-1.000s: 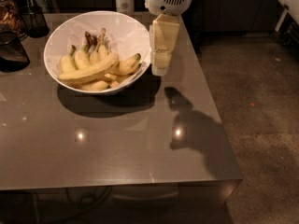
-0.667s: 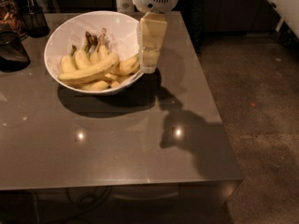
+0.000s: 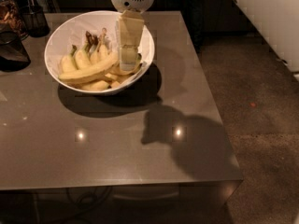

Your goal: Pick banana from white bowl

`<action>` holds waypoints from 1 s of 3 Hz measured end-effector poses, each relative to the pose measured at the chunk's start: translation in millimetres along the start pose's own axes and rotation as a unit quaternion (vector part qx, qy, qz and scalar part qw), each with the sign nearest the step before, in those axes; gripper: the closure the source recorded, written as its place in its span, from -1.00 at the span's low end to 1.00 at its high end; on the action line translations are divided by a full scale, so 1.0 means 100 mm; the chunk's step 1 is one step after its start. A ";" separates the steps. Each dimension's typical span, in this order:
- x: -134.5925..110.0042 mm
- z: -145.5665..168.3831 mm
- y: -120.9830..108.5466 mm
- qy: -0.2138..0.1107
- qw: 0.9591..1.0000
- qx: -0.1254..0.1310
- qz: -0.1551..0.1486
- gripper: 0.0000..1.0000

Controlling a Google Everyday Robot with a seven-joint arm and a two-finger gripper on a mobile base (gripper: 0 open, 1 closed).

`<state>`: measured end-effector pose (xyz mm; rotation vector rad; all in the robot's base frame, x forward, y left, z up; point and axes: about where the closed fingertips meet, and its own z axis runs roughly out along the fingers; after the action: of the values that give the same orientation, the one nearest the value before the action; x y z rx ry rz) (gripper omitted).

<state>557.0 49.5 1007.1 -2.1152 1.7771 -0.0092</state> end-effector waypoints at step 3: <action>-0.13 0.44 -0.07 -0.003 0.999 -0.037 -0.018 -0.90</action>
Offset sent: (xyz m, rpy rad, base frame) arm 0.0070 0.0196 -0.0470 -0.0382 0.1240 0.0474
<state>572.1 75.4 971.2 -2.1957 1.7627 0.0534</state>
